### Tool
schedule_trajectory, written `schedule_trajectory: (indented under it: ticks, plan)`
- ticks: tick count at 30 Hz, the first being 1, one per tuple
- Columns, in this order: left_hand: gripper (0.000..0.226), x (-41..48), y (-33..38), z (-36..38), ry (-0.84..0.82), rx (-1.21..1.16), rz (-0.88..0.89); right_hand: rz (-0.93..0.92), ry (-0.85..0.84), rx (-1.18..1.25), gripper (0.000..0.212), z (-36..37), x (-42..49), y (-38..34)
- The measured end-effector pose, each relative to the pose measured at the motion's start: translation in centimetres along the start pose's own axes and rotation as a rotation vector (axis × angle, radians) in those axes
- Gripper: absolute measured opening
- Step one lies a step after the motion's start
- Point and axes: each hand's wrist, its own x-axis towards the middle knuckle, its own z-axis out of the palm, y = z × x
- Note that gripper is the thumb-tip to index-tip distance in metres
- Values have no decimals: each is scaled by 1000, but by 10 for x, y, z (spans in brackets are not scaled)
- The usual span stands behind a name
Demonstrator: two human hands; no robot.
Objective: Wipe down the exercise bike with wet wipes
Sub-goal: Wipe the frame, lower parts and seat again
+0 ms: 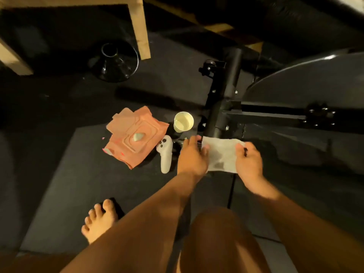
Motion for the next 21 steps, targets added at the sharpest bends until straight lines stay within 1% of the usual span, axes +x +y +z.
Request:
schedule_trajectory:
  ticks: [1, 2, 4, 5, 7, 8, 11, 13, 14, 15, 16, 17, 18, 19, 20, 21]
  plan:
    - [36, 11, -9, 8, 11, 51, 18, 41, 22, -2, 29, 10, 16, 6]
    - [36, 18, -17, 16, -4, 111, 46, 86, 55, -4, 41, 20, 28, 11]
    - [31, 23, -33, 31, -77, 197, 137, 101, 99, 6, 67, 41, 39, 15]
    - [28, 24, -41, 35, -82, 210, 176, 85, 75, 31, 73, 54, 39, 13]
    - [28, 27, -54, 33, -48, 225, 222, 131, -65, 83, 76, 86, 39, -1]
    - [30, 30, -60, 30, -36, 236, 257, 184, -93, 114, 77, 97, 41, -7]
    - [31, 32, -66, 13, -5, 292, 328, 228, -45, 211, 85, 109, 64, -16]
    - [32, 25, -63, 7, 11, 316, 358, 226, -78, 297, 88, 102, 71, -12]
    - [33, 22, -62, 8, 8, 310, 393, 227, -97, 338, 84, 103, 68, -5]
    - [36, 19, -61, 9, -9, 309, 411, 197, -96, 367, 77, 107, 61, 3]
    - [40, 18, -59, 12, -30, 304, 443, 158, -101, 343, 66, 111, 46, 8]
    - [45, 20, -60, 15, -58, 317, 416, 81, -80, 261, 58, 120, 36, 18]
    - [52, 21, -55, 17, -86, 315, 391, -41, -27, 99, 55, 127, 25, 26]
    - [59, 22, -48, 18, -98, 287, 328, -205, 26, -59, 58, 132, 18, 32]
    - [61, 27, -48, 20, -85, 244, 302, -336, 53, -201, 65, 134, 14, 34]
    - [52, 30, -45, 19, -43, 254, 286, -455, 27, -331, 72, 135, 15, 36]
